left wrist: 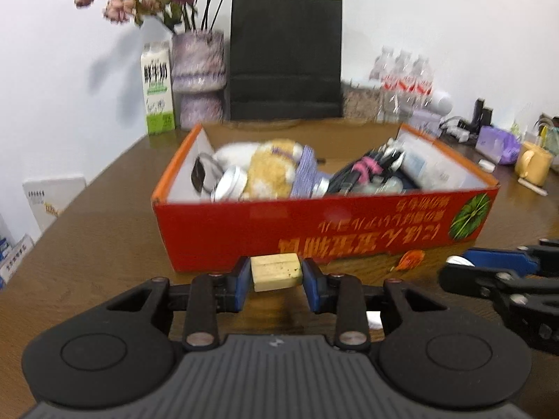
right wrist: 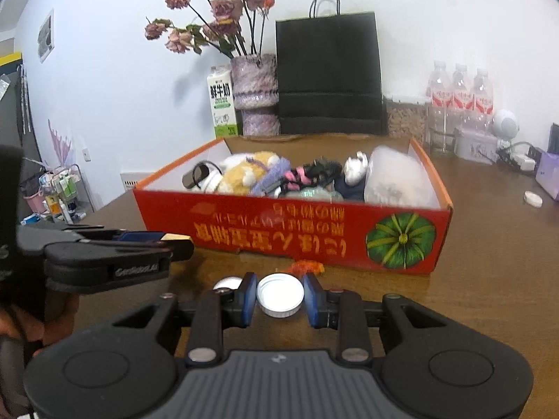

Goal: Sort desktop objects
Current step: 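Carry the white cap and yellow block toward the cardboard box, then lower the cap and block into the box and open both tools, then withdraw both tools from the box toward the last white cap and orange piece, then grasp the last white cap with the left tool, then grasp the small orange piece with the right tool while the left tool holds the cap, then carry the white cap and orange piece over the cardboard box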

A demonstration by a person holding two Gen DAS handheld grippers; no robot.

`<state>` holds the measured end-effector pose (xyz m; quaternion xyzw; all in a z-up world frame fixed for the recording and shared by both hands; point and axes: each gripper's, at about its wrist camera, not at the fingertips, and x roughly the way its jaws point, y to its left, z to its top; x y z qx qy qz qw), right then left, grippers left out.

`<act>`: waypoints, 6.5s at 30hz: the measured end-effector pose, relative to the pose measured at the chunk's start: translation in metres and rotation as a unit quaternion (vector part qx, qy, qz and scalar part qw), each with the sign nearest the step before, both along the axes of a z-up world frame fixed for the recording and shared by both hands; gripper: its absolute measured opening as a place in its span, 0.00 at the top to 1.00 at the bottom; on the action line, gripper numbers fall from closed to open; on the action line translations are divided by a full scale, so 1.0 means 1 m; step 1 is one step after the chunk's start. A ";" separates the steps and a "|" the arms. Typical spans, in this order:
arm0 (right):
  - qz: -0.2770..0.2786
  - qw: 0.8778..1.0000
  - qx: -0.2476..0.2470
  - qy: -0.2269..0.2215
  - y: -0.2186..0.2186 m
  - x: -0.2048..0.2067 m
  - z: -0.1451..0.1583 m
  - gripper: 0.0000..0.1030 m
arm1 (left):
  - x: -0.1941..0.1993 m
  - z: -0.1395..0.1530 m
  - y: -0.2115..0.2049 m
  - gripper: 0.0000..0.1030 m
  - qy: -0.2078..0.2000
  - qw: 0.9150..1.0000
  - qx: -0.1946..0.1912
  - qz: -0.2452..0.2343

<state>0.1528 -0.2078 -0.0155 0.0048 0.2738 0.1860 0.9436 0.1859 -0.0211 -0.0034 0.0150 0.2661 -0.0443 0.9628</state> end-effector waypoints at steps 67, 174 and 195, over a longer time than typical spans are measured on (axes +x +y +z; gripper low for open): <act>-0.071 0.987 -0.015 -0.145 0.008 0.075 0.038 0.00 | 0.054 0.034 0.016 0.00 -0.128 0.991 0.005 0.047; -0.029 0.999 -0.018 -0.006 0.020 0.031 0.010 0.61 | -0.003 0.016 0.015 0.72 -0.051 0.997 -0.031 -0.039; -0.040 0.992 -0.006 -0.118 0.033 0.087 0.075 0.61 | 0.064 0.066 0.013 0.72 -0.143 0.989 -0.038 0.012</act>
